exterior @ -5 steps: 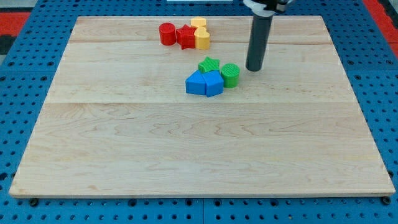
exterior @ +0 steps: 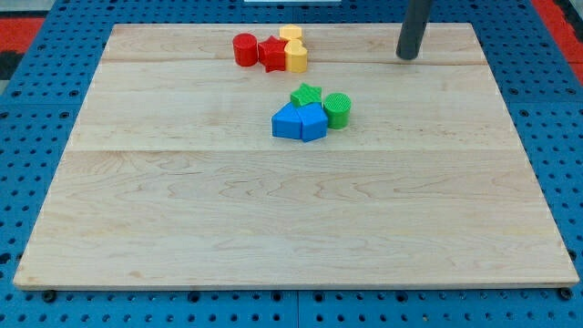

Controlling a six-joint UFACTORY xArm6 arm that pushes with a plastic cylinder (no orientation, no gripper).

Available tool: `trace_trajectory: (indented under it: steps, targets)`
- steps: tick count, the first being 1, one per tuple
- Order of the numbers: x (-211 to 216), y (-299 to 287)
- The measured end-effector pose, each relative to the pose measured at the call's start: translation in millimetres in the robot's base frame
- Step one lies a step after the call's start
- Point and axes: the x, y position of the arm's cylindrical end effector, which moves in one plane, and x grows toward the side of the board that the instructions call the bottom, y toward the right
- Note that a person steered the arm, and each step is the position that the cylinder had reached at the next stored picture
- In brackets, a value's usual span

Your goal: Move the yellow hexagon to the top of the red star

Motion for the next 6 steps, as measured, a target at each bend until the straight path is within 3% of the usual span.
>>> trace_trajectory:
  steps: [1,3,5,6]
  targets:
    - [-44.4,-0.9]
    - [-45.8,-26.5]
    - [-43.8,-124.2]
    - [-29.2,-127.7]
